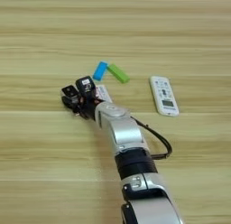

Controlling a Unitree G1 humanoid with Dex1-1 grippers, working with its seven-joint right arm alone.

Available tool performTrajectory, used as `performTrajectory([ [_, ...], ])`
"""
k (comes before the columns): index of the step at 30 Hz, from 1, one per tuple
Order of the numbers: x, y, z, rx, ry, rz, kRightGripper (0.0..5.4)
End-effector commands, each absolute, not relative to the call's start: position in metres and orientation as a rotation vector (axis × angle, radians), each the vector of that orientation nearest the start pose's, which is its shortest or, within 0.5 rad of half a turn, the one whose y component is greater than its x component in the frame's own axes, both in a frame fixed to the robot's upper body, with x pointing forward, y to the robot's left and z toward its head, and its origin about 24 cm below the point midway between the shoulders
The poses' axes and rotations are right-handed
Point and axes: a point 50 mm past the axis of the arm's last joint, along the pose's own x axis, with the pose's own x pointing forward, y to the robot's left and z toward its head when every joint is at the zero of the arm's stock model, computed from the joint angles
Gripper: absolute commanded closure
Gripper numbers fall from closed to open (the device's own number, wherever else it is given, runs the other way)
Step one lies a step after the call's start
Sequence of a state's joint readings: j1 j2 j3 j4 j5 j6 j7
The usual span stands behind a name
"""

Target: Move the objects on the table

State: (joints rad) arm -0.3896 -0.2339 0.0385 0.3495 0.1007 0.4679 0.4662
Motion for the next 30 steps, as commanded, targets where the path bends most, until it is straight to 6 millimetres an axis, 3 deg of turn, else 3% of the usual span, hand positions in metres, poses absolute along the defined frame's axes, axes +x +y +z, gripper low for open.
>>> performTrajectory([
  [1,0.33,-0.159,0.065,-0.103,0.326,0.462,2.92],
  [18,0.327,-0.17,0.083,-0.079,0.242,0.374,2.92],
  [30,0.322,-0.191,0.092,-0.075,0.245,0.256,2.92],
])
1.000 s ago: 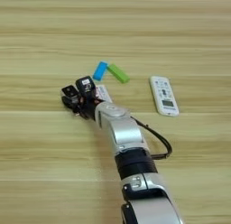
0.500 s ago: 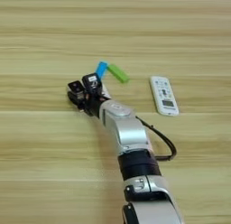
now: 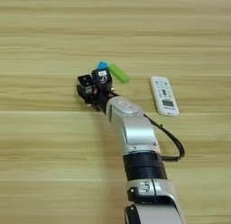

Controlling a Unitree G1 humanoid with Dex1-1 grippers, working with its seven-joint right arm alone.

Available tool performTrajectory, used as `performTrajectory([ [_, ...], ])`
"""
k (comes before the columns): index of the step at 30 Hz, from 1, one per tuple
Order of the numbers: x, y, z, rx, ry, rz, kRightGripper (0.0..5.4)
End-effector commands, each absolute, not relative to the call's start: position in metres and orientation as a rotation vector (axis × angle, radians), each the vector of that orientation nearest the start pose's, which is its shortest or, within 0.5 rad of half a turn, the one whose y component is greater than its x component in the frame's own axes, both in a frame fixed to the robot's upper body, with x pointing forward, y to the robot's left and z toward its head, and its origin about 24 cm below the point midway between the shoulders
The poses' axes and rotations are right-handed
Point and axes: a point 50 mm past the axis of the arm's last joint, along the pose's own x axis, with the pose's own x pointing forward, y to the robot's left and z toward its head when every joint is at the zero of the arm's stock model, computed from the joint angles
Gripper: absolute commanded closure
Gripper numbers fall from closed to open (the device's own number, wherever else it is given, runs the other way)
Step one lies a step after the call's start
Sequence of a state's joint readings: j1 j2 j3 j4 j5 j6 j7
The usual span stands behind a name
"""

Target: Move the objects on the table

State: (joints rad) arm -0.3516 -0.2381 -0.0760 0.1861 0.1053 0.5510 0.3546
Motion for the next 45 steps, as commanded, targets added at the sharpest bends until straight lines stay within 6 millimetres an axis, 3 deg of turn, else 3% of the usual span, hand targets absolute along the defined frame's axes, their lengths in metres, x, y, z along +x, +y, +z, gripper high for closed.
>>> performTrajectory([
  [1,0.322,-0.193,0.093,-0.071,0.242,0.246,2.92],
  [31,0.315,-0.217,0.082,-0.081,0.318,0.111,2.92],
  [45,0.316,-0.217,0.077,-0.074,0.346,0.118,2.92],
])
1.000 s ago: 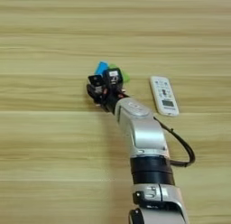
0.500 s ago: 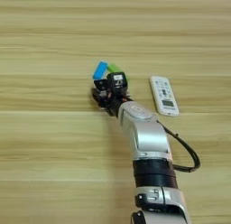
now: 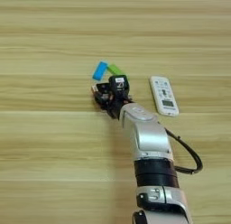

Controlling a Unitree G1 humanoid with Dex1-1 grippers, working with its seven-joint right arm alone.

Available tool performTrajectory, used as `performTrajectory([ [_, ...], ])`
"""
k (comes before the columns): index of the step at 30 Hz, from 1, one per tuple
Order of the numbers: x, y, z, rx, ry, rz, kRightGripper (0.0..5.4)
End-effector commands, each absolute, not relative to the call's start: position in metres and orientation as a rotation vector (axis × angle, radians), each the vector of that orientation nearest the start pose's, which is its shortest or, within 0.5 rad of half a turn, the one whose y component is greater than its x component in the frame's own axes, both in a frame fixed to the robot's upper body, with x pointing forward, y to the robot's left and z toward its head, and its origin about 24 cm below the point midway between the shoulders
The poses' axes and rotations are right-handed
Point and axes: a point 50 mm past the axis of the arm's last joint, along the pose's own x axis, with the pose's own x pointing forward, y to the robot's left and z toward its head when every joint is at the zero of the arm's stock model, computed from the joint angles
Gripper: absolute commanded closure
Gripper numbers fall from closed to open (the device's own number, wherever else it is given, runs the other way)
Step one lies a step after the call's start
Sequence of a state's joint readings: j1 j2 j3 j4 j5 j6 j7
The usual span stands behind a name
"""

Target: Move the objects on the table

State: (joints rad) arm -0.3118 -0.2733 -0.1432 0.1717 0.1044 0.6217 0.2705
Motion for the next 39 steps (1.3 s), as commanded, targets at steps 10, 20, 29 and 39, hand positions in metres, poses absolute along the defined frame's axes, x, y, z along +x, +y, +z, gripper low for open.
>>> performTrajectory([
  [10,0.3167,-0.2168,0.0753,-0.074,0.352,0.129,2.92],
  [20,0.317,-0.217,0.0735,-0.084,0.357,0.133,2.92],
  [29,0.3174,-0.2169,0.0732,-0.087,0.356,0.129,2.92],
  [39,0.3178,-0.2173,0.0732,-0.091,0.354,0.127,2.19],
])
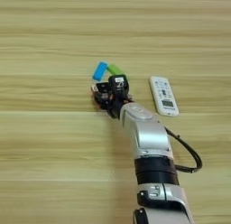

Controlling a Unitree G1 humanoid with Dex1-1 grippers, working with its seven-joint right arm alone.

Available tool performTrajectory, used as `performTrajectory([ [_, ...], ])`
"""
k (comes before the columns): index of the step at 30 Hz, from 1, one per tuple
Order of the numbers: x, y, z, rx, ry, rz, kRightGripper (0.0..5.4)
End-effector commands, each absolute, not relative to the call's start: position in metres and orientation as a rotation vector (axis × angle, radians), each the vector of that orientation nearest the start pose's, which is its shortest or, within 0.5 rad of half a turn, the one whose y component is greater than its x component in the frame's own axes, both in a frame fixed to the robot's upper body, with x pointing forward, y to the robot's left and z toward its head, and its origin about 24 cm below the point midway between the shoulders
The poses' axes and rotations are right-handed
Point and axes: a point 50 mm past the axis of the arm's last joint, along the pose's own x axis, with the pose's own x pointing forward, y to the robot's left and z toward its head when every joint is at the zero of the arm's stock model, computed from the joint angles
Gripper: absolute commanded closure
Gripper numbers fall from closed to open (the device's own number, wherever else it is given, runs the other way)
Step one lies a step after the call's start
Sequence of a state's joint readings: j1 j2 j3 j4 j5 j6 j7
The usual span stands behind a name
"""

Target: Move the objects on the table

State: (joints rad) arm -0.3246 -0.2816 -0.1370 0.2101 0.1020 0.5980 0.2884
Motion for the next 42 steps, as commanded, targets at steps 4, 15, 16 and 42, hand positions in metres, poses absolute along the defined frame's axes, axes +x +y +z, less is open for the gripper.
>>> performTrajectory([
  [4,0.318,-0.217,0.073,-0.094,0.353,0.126,1.72],
  [15,0.318,-0.218,0.073,-0.099,0.349,0.115,0.48],
  [16,0.318,-0.218,0.073,-0.1,0.349,0.114,0.39],
  [42,0.321,-0.219,0.086,-0.049,0.235,0.107,0.03],
])
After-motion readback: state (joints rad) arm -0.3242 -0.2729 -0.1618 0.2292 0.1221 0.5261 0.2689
